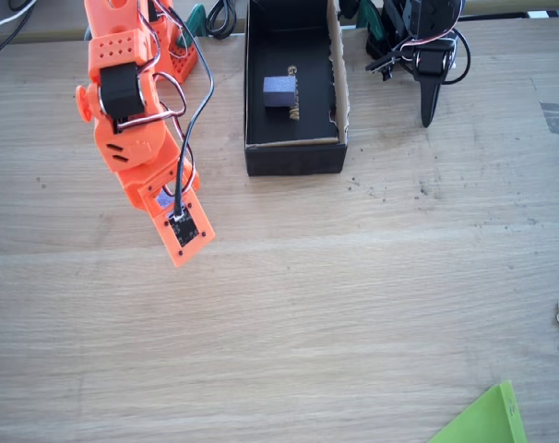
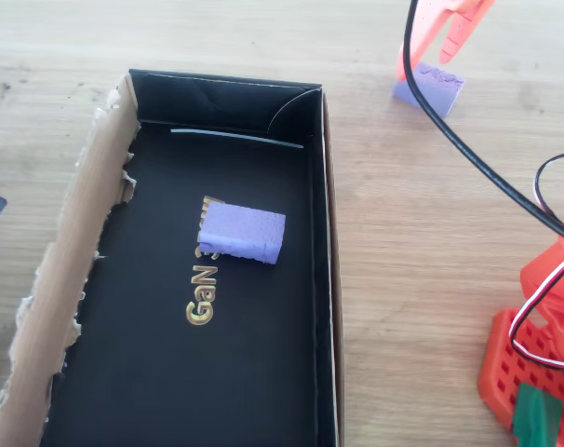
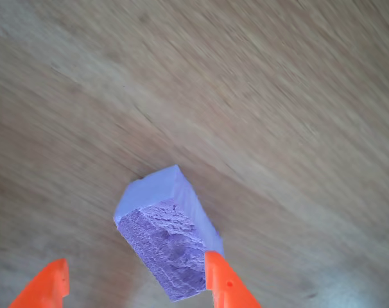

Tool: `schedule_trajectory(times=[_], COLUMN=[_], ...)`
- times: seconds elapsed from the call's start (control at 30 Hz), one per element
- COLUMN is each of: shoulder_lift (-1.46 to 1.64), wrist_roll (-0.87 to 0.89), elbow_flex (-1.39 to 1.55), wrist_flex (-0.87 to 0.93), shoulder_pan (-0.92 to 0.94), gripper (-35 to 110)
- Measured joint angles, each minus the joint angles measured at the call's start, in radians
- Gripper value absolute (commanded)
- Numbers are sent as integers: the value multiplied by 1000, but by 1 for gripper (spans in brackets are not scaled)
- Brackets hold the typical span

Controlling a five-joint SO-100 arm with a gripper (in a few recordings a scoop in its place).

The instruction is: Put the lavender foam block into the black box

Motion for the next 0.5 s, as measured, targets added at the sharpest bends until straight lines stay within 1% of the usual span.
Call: schedule_trajectory(times=[0.5], shoulder_lift=[-52], wrist_roll=[-9], elbow_flex=[-2], wrist_flex=[-44], shoulder_pan=[6], gripper=[30])
